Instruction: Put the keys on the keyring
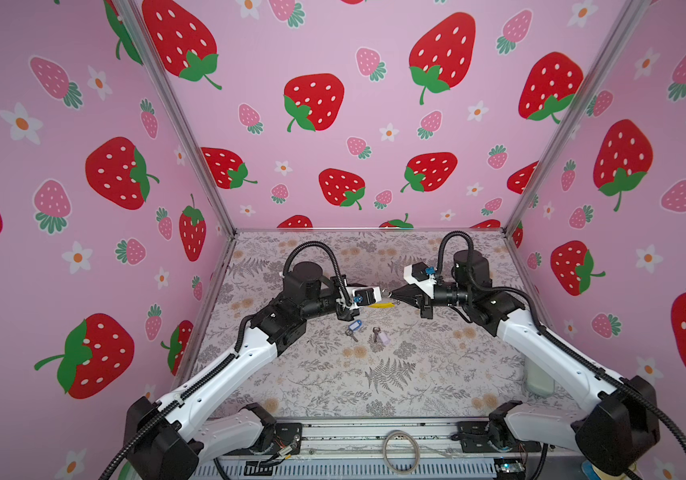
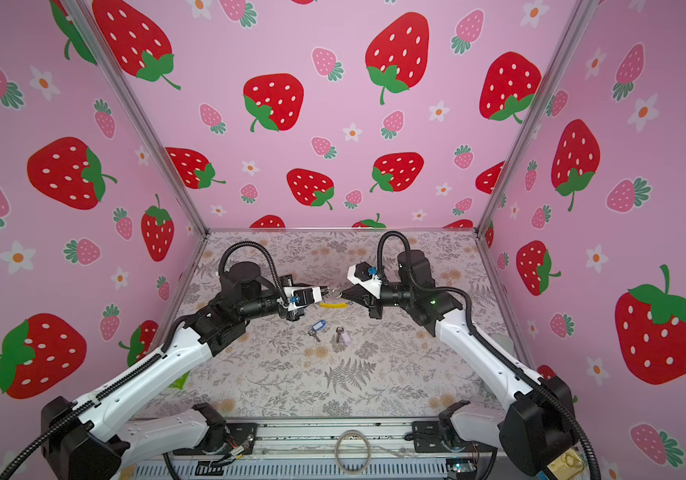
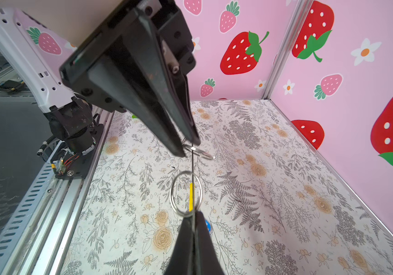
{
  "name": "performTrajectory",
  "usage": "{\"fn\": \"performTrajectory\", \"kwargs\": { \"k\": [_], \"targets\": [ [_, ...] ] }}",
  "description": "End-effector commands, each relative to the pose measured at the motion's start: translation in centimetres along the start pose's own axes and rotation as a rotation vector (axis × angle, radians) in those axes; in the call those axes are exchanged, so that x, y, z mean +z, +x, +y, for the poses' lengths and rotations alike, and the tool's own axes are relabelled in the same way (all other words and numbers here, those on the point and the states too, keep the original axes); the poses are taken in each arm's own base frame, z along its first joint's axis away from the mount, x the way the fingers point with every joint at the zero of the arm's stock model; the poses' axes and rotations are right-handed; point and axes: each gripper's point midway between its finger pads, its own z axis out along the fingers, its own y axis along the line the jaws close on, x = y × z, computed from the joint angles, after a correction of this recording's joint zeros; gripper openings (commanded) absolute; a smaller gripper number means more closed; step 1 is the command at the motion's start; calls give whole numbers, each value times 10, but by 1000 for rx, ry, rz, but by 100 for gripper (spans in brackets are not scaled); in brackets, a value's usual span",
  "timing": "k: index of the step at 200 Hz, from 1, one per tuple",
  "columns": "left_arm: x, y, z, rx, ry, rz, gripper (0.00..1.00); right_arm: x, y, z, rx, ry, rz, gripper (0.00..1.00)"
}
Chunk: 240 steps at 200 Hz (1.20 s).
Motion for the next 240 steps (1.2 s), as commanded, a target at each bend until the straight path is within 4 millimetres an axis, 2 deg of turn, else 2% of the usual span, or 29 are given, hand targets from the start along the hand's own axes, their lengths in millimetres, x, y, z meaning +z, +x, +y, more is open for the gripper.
{"fn": "performTrajectory", "kwargs": {
  "k": [1, 18, 72, 140, 188, 240],
  "targets": [
    [-6, -10, 9, 25, -49, -21, 25, -6, -9, -5, -67, 52, -7, 0],
    [-7, -8, 13, 13, -83, 3, 28, -9, -12, -11, -101, 102, 1, 0],
    [-2, -4, 12, -60, -107, 49, 29, -12, -15, -22, -238, 249, 39, 0],
    [16, 0, 14, 25, -206, 190, 28, -18, -23, -25, -393, 410, 61, 0],
    [10, 3, 24, 44, -285, 242, 24, -18, -22, -25, -419, 430, 79, 0],
    [12, -6, 33, 69, -339, 229, 23, -15, -23, -23, -425, 420, 79, 0]
  ]
}}
